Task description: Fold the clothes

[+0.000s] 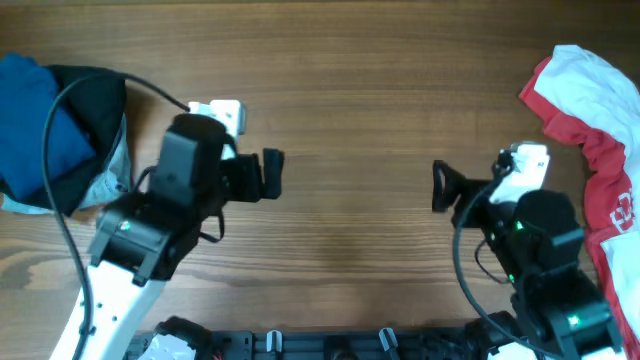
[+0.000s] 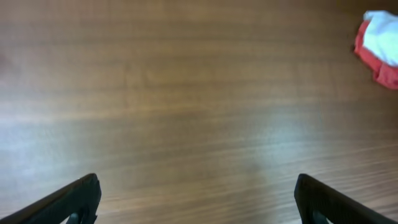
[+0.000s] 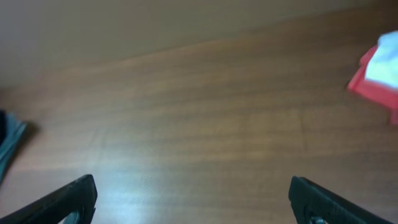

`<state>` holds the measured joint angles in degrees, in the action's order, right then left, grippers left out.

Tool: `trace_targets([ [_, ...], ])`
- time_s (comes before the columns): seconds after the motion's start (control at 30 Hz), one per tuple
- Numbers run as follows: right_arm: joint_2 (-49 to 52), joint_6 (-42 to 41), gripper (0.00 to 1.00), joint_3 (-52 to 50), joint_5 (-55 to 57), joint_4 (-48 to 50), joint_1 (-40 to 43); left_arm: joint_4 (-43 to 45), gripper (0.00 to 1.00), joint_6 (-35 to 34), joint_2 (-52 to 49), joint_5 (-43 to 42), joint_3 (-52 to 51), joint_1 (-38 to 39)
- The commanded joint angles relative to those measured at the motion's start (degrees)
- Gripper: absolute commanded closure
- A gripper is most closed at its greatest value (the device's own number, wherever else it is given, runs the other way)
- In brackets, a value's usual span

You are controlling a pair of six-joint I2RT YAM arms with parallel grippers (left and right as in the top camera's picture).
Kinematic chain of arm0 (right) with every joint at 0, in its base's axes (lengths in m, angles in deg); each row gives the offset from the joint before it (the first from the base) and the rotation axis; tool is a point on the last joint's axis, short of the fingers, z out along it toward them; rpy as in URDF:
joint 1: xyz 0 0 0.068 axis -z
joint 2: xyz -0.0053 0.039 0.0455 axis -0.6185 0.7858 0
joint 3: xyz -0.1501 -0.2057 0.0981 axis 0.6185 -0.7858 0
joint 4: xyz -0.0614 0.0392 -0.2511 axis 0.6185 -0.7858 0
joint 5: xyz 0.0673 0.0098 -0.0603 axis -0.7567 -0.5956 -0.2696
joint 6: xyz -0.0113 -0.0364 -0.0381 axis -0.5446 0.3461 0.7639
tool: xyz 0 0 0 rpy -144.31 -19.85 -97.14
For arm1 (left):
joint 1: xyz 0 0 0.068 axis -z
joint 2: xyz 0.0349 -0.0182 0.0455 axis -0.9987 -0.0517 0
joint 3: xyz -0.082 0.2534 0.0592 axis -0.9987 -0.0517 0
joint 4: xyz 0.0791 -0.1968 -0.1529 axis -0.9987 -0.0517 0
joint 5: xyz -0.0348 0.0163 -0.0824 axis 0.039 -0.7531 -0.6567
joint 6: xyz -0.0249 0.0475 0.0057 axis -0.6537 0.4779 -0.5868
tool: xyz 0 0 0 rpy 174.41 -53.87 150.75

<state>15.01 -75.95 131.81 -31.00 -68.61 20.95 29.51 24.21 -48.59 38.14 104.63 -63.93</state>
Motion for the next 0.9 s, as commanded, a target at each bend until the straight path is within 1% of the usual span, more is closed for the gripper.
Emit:
trace_targets([
  [0.0,5.6,6.5,0.00,-0.8,3.7,5.7,-0.2,3.6,0.00,10.2,-0.6,-9.9,-1.9,-9.5],
  [0.07,9.2,7.6,0.00,-0.8,4.4,9.1,-0.1,5.6,0.00,11.0,-2.0,-14.6,-1.9,-15.9],
  [0.1,11.4,7.5,0.00,-0.8,5.2,11.1,0.1,6.6,0.00,11.0,-2.8,-16.8,-1.9,-20.4],
  [0.13,12.5,7.5,0.00,-0.6,5.1,11.5,0.3,6.7,0.00,11.0,-3.1,-17.6,-1.9,-23.3],
  [0.2,12.7,6.4,0.00,-0.3,5.1,10.4,0.4,4.5,0.00,11.0,-2.5,-17.8,-1.9,-28.8],
  [0.27,10.8,4.1,0.00,-0.3,5.1,7.0,0.4,1.5,0.00,10.7,-0.3,-18.3,-1.9,-31.8],
  [0.33,6.5,-0.3,0.01,-0.3,5.1,0.8,0.4,-1.9,0.00,10.8,3.7,-18.0,-1.9,-32.4],
  [0.4,1.0,-3.2,0.00,-1.2,4.3,-2.3,0.4,-3.1,0.00,10.7,7.6,-16.5,-2.3,-31.8],
  [0.5,-6.9,-3.0,0.00,-4.0,2.3,-0.2,0.4,-2.1,0.00,8.7,13.4,-11.6,-4.6,-30.3],
  [0.6,-12.0,-2.6,0.00,-8.1,1.8,2.5,0.4,1.3,0.00,7.4,17.4,-9.8,-9.7,-28.8],
  [0.73,-9.8,0.0,0.00,-10.9,1.2,4.6,0.7,5.4,0.00,6.1,18.4,-9.5,-15.7,-26.9],
  [0.8,-6.3,0.7,0.00,-10.9,0.6,7.1,2.7,5.8,0.00,5.7,17.8,-9.4,-17.0,-26.4],
  [0.87,-2.9,1.6,0.00,-10.9,-3.8,10.4,6.3,6.2,0.00,5.7,17.5,-9.4,-17.0,-26.3],
])
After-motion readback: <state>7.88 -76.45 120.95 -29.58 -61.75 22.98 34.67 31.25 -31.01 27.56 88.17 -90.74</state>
